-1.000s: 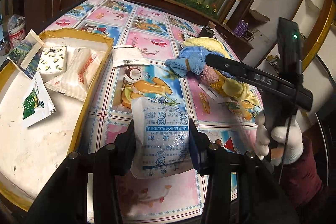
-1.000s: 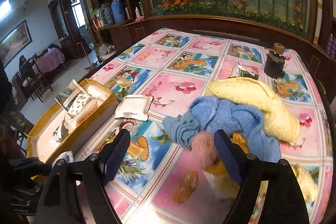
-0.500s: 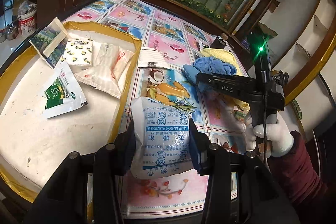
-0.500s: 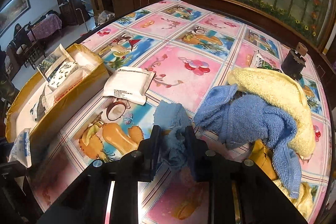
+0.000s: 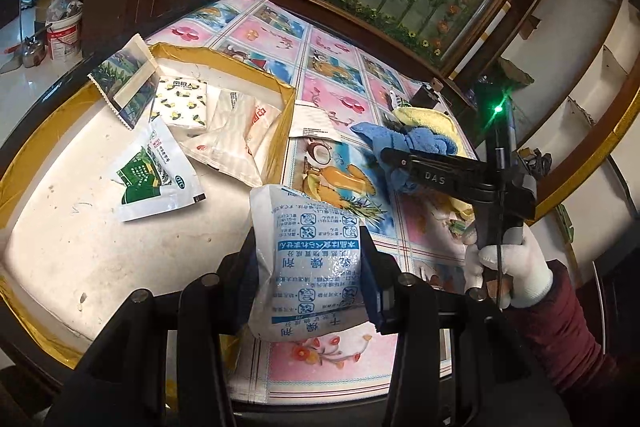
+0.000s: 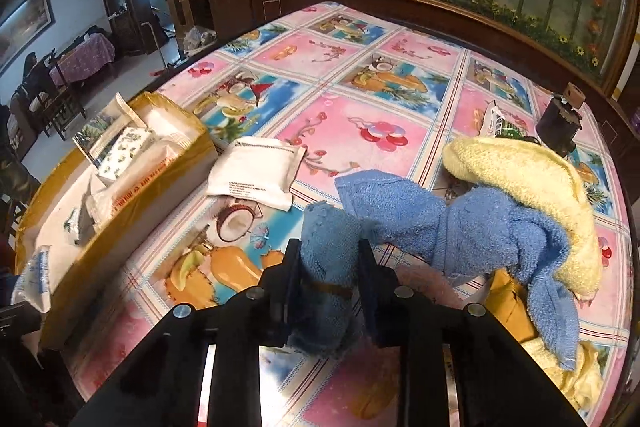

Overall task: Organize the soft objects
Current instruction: 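Carry the packet into the box with the left gripper while the right drops a blue cloth there, then grasp the pink plush ball with the left gripper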

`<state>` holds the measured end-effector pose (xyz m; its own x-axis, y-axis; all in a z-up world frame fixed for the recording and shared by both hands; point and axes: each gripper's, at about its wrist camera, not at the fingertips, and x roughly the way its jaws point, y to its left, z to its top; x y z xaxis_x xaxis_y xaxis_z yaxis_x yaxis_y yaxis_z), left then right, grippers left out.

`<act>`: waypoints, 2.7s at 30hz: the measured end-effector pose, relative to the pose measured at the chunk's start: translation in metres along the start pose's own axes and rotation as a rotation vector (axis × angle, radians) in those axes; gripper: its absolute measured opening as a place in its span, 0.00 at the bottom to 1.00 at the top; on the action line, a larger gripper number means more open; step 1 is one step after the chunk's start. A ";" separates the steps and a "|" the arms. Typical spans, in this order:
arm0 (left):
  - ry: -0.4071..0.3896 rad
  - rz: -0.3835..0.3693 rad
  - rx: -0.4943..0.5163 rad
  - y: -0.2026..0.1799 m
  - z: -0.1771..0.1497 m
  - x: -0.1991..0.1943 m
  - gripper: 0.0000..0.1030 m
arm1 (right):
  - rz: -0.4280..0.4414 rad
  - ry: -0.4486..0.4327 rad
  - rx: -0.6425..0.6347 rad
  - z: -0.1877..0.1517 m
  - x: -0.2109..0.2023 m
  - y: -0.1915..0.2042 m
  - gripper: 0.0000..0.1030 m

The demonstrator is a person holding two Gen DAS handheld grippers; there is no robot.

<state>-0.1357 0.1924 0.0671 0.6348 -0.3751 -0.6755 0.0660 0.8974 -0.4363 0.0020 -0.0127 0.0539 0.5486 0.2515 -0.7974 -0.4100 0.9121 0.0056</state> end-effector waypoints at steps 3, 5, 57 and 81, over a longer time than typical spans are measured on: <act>-0.019 -0.007 -0.006 0.005 0.005 -0.009 0.41 | 0.068 -0.044 0.035 0.009 -0.028 0.001 0.27; -0.034 0.001 -0.016 0.012 0.012 -0.016 0.41 | 0.126 -0.070 0.047 0.016 -0.045 0.006 0.27; -0.045 0.122 0.010 -0.016 0.019 -0.018 0.67 | -0.087 -0.454 0.135 -0.042 -0.125 -0.015 1.00; 0.162 0.010 0.187 -0.135 0.047 0.156 0.71 | -0.134 -0.326 0.657 -0.110 -0.093 -0.217 1.00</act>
<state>-0.0091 0.0236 0.0485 0.5054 -0.3850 -0.7722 0.2115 0.9229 -0.3218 -0.0403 -0.2698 0.0600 0.7937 0.1141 -0.5975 0.1400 0.9217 0.3619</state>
